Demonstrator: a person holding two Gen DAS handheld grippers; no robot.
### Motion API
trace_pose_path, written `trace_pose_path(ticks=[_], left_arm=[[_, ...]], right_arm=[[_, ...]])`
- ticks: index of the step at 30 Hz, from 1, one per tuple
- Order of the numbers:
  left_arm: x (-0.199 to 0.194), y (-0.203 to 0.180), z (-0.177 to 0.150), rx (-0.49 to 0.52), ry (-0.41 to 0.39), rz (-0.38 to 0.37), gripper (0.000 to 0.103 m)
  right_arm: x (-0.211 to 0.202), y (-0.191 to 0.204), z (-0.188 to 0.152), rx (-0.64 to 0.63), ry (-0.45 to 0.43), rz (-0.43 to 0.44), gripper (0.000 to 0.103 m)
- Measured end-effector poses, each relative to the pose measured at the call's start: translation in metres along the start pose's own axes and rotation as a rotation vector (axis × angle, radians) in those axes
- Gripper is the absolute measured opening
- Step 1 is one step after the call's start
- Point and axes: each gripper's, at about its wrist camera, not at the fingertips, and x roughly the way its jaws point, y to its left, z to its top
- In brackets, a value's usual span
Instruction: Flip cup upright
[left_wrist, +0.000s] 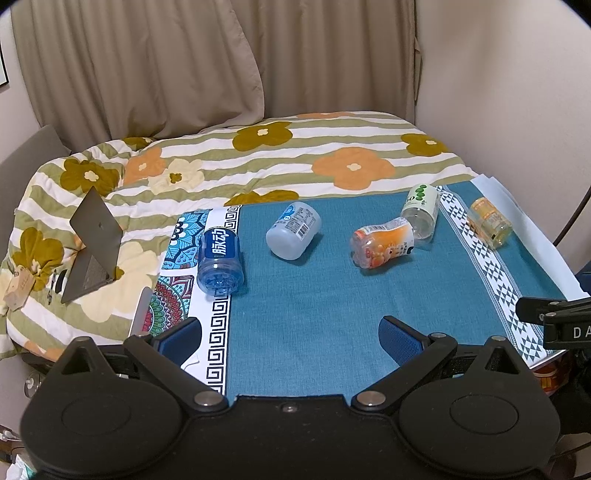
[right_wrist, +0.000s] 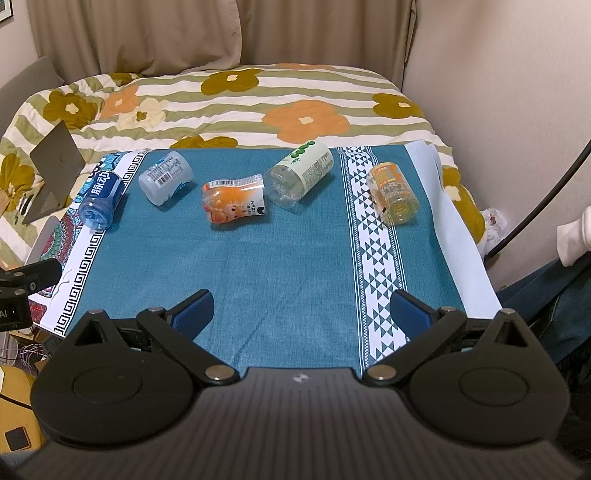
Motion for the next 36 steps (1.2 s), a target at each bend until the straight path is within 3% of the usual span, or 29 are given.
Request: trace_pose_path(ticks=[19, 29, 36], left_arm=[[0.0, -0.007, 0.006, 0.011, -0.01, -0.01, 0.103], [0.022, -0.056, 0.055, 0.132, -0.019, -0.107, 0.103], [0.065, -0.108, 0.1, 0.233, 0.006, -0.156, 0.103]], right_arm=[[-0.004, -0.006, 0.006, 0.006, -0.007, -0.006, 0.103], [0.004, -0.041, 0.015, 0.027, -0.012, -0.036, 0.103], [0.025, -0.077, 0.021, 0.035, -0.006, -0.031, 0.103]])
